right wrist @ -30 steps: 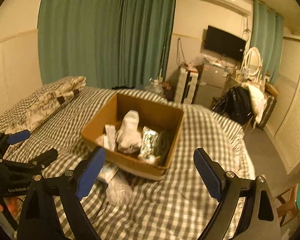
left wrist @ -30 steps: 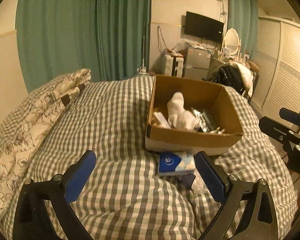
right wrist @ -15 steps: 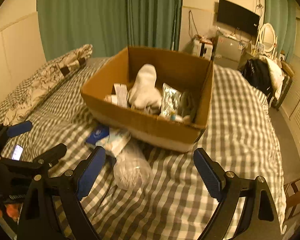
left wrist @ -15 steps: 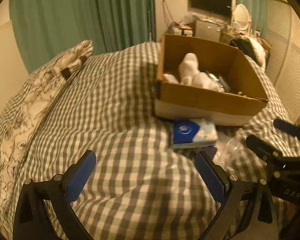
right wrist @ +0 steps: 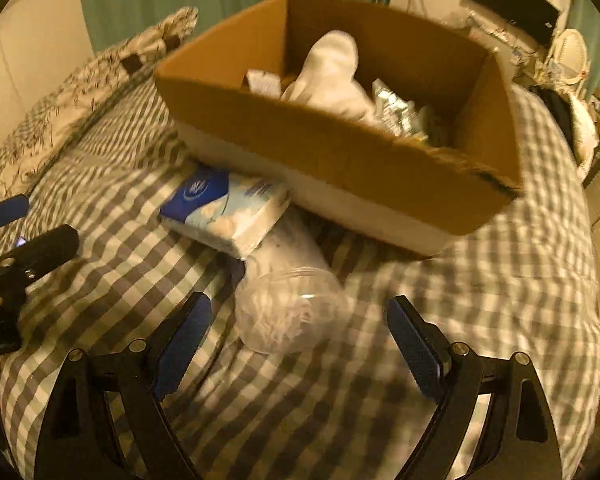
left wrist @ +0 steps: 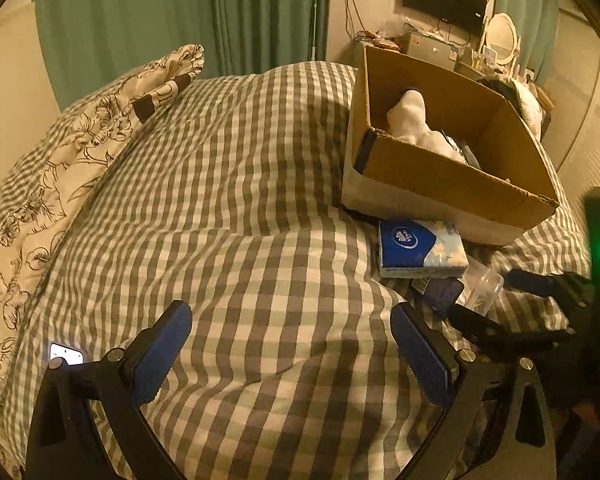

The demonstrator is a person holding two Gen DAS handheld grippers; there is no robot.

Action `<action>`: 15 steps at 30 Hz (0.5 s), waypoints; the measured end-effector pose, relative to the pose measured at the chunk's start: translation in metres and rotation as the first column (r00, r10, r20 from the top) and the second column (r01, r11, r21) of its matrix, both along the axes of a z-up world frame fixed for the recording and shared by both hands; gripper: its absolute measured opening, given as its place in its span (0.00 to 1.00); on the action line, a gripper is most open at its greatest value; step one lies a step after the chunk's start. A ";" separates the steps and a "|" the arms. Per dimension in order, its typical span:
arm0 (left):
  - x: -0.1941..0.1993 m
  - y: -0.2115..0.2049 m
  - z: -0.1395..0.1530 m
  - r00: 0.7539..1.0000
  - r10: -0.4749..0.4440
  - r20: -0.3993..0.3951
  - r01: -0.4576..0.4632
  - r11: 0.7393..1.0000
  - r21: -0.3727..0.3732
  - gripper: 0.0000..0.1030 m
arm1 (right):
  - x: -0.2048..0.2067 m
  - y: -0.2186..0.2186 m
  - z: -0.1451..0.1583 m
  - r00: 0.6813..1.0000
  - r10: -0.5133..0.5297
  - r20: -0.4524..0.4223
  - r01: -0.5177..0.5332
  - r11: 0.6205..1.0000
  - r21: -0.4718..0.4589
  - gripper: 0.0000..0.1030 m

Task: Organize objects
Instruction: 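Move both grippers toward the tissue pack and clear tub beside the box, then grasp the clear tub with the right gripper while the left gripper grasps the blue tissue pack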

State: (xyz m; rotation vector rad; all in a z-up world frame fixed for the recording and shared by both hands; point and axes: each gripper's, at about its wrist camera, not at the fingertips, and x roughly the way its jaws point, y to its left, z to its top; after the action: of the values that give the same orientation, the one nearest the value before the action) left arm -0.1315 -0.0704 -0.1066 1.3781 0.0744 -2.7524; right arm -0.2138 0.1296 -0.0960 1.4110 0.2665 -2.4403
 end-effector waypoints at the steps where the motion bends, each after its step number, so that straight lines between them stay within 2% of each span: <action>1: 0.000 -0.001 0.000 1.000 0.001 0.001 -0.001 1.000 0.004 0.99 | -0.005 -0.001 -0.003 1.000 -0.002 0.016 0.002 1.000 -0.006 0.87; 4: -0.001 -0.002 -0.001 1.000 0.002 0.008 -0.002 1.000 0.013 0.99 | -0.019 -0.003 -0.014 0.998 -0.016 0.063 0.017 1.000 -0.016 0.86; 6: -0.001 -0.002 -0.002 1.000 0.001 0.013 -0.001 1.000 0.015 0.99 | -0.022 -0.005 -0.021 0.996 -0.010 0.092 0.010 1.000 -0.005 0.69; 7: -0.001 -0.002 -0.003 1.000 0.000 0.016 0.000 1.000 0.016 0.99 | -0.021 -0.006 -0.023 0.995 -0.009 0.095 0.008 1.000 0.011 0.69; 11: 0.000 0.000 -0.002 1.000 -0.005 0.018 0.005 1.000 0.005 0.99 | -0.007 -0.005 -0.016 0.998 -0.001 0.059 -0.001 0.999 0.035 0.68; 15: 0.002 0.004 -0.002 1.000 -0.016 0.020 0.016 1.000 -0.002 0.99 | 0.026 0.010 0.010 1.000 -0.009 -0.025 0.009 1.000 0.028 0.66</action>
State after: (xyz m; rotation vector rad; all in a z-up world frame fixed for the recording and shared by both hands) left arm -0.1296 -0.0662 -0.1086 1.4114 0.0595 -2.7506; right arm -0.1879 0.1397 -0.0857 1.3969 0.3023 -2.4722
